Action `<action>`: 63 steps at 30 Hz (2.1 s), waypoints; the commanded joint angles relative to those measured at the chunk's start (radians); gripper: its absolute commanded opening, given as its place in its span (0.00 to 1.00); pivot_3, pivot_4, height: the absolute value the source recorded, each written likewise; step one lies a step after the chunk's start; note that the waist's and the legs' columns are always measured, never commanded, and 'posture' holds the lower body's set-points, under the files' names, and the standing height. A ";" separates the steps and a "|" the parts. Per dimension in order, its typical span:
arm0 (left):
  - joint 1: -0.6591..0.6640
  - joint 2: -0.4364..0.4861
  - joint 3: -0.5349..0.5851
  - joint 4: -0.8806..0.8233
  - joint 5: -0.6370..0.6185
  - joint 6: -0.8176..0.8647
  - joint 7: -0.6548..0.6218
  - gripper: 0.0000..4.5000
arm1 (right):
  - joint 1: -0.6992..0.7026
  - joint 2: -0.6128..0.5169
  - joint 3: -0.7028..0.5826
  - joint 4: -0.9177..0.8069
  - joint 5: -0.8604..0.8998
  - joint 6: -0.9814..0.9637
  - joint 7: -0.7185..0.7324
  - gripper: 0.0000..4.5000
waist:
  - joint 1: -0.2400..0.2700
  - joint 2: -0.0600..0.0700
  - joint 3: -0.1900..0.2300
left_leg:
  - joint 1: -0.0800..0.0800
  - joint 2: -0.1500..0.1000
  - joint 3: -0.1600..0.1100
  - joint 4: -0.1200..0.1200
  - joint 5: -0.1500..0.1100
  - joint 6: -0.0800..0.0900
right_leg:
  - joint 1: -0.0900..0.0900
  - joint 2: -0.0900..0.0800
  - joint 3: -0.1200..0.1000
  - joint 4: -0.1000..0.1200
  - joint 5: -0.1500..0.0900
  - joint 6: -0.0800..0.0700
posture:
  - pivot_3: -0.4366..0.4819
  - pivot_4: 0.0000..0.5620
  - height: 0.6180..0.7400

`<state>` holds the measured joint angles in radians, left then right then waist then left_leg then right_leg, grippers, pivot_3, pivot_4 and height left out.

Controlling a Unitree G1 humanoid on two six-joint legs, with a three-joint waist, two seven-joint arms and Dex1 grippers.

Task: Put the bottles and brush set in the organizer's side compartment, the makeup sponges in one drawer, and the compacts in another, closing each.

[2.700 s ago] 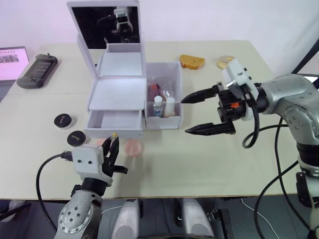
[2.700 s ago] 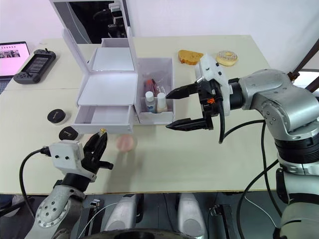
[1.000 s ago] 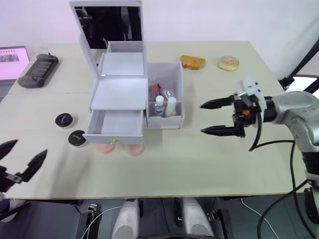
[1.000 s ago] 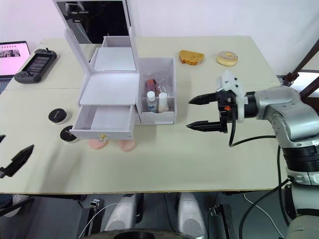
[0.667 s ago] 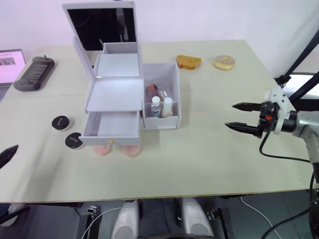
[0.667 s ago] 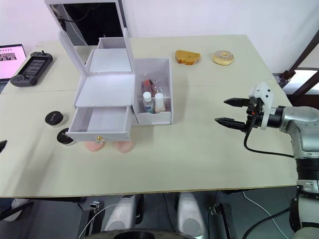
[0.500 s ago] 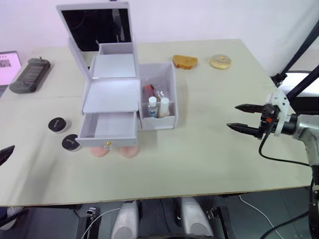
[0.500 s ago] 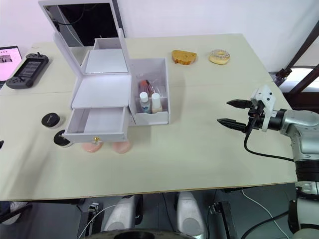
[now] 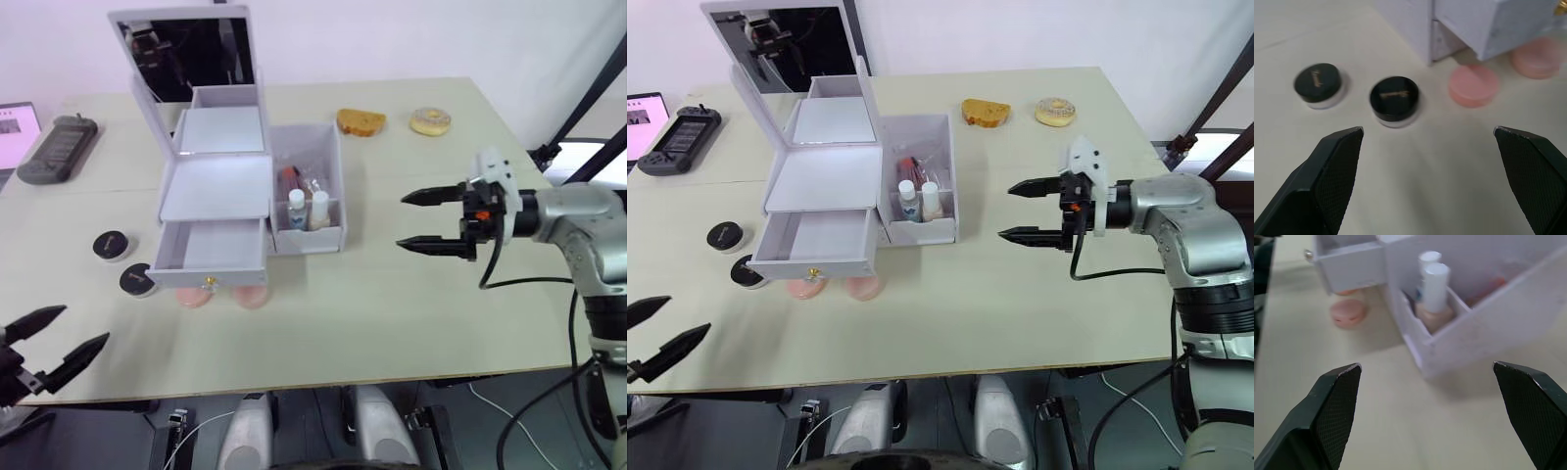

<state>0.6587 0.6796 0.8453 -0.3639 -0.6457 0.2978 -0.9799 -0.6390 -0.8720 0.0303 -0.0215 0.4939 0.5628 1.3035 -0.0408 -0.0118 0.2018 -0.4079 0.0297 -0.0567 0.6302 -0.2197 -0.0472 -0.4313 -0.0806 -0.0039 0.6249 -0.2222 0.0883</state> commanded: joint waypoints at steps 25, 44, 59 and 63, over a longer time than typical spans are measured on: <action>-0.242 -0.305 -0.747 -0.241 0.314 0.089 0.458 0.99 | -0.055 -0.078 -0.043 -0.241 0.057 0.163 -0.069 1.00 | 0.027 -0.003 -0.002 | 0.000 0.000 0.002 0.000 0.000 0.000 | 0.002 0.001 0.001 -0.003 0.001 0.000 | 0.48 0.27 1.00; -0.418 -0.372 -0.889 -0.175 0.393 0.190 0.630 0.99 | -0.066 -0.089 -0.045 -0.265 0.074 0.178 -0.108 1.00 | 0.029 -0.003 -0.002 | 0.000 0.000 0.001 0.002 0.000 0.000 | 0.002 0.002 0.000 -0.001 0.001 0.000 | 0.48 0.27 1.00; -0.485 -0.411 -0.921 -0.084 0.430 0.153 0.653 0.99 | -0.069 -0.102 -0.042 -0.254 0.069 0.161 -0.105 1.00 | 0.031 -0.002 -0.002 | 0.000 -0.001 0.001 0.003 0.000 0.000 | 0.003 0.001 0.001 0.000 0.001 0.000 | 0.48 0.27 1.00; -0.477 -0.414 -0.923 -0.087 0.427 0.152 0.659 0.71 | -0.067 -0.105 -0.042 -0.253 0.068 0.155 -0.107 1.00 | 0.030 -0.002 -0.002 | 0.000 -0.001 0.001 0.003 0.000 0.000 | 0.003 0.001 0.001 0.000 0.001 0.000 | 0.48 0.27 1.00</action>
<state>0.1649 0.2699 -0.0643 -0.4589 -0.2245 0.4437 -0.3222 -0.6828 -0.9615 0.0222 -0.2614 0.5613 0.7331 1.1969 -0.0108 -0.0141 0.1994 -0.4075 0.0291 -0.0561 0.6333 -0.2195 -0.0468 -0.4280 -0.0791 -0.0033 0.6246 -0.2215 0.0880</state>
